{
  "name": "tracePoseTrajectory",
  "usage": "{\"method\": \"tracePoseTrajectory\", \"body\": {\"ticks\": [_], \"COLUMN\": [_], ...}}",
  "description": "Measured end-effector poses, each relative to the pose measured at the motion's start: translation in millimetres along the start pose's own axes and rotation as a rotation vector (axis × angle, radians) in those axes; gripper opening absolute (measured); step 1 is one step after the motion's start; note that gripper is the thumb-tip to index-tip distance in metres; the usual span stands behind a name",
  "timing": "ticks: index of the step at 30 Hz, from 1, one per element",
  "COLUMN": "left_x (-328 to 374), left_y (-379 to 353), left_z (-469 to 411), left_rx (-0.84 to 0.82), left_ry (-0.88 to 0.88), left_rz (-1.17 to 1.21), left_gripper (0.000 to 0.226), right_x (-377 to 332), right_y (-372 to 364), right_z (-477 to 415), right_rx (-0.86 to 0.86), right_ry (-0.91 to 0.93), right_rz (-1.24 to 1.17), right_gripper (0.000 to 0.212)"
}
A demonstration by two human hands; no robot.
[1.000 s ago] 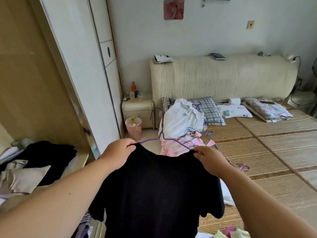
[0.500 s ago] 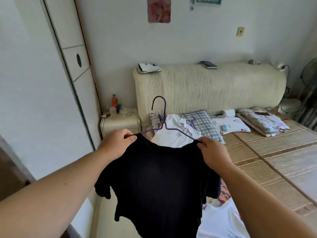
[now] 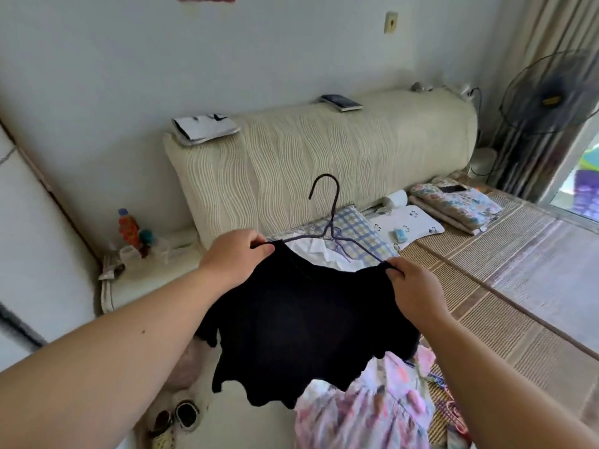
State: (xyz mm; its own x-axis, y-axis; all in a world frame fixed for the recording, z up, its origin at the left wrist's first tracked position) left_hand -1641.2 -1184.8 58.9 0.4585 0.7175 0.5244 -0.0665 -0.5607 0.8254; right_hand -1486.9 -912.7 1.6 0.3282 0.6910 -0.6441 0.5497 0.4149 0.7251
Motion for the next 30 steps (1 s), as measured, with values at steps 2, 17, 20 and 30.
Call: {"method": "tracePoseTrajectory", "body": {"ticks": [2, 17, 20, 30], "left_x": [-14, -96, -110, -189], "left_y": [-23, -233, -285, -433], "left_z": [-39, -284, -332, -462], "left_rx": [-0.046, -0.58, -0.661, -0.838], "left_ry": [-0.012, -0.018, -0.028, -0.042], "left_rz": [-0.006, -0.17, -0.186, -0.237], "left_gripper": [0.019, 0.015, 0.015, 0.023], "right_x": [10, 113, 140, 210], "right_y": [-23, -181, -216, -360], "right_z": [-31, -214, -242, -357], "right_rx": [-0.003, -0.353, -0.362, -0.521], "right_ry": [-0.03, -0.355, -0.46, -0.665], "right_rz": [0.011, 0.318, 0.361, 0.342], "right_gripper": [0.018, 0.014, 0.015, 0.026]}}
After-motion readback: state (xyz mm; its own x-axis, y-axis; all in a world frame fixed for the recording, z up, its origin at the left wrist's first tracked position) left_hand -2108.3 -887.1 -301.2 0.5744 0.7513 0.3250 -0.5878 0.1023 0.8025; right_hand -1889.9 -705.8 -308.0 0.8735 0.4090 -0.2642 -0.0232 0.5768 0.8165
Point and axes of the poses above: each hand's wrist, its own z-axis away from the middle knuckle, its own y-axis out of the back of the hand, x = y × z, the point moved 6 cm from there along -z, towards the middle knuckle, and after that the axes turned 4 degrees about x, right-handed, at the moved point
